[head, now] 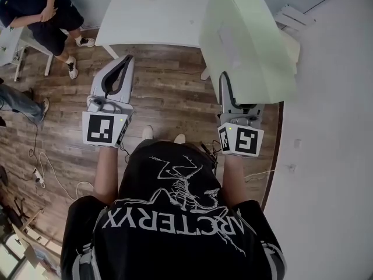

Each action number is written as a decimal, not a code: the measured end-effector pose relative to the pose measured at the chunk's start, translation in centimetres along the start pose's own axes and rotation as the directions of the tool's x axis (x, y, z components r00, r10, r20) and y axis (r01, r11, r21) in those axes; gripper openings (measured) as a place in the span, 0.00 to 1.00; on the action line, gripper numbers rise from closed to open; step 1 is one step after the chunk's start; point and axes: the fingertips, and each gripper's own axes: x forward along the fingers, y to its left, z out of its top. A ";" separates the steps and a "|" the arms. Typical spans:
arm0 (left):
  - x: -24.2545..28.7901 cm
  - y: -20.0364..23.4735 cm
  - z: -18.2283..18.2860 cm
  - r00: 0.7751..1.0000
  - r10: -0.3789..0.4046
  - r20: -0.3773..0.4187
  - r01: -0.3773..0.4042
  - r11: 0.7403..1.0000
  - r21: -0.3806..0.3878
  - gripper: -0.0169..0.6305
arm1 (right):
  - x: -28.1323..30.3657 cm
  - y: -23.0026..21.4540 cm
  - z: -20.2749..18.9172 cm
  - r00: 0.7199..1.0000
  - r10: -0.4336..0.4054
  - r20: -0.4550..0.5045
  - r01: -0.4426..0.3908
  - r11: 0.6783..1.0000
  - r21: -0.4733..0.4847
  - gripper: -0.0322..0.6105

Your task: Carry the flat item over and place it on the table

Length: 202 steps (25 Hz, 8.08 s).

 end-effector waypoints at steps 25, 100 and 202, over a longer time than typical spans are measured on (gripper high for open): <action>16.5 12.8 -5.5 0.997 -0.067 -0.048 0.066 0.997 -0.033 0.04 | 20.8 -1.2 -3.7 0.997 -0.044 -0.059 0.044 0.999 0.000 0.43; 22.2 22.8 -8.3 0.982 0.118 -0.145 -0.120 0.993 -0.005 0.04 | 40.3 -3.1 -44.6 0.771 0.174 -0.613 0.618 0.030 0.786 0.61; 28.6 18.1 -5.8 0.988 -0.151 -0.003 0.151 0.986 -0.067 0.04 | 36.2 -2.6 -3.9 0.973 0.222 -0.066 -0.224 0.975 -0.018 0.07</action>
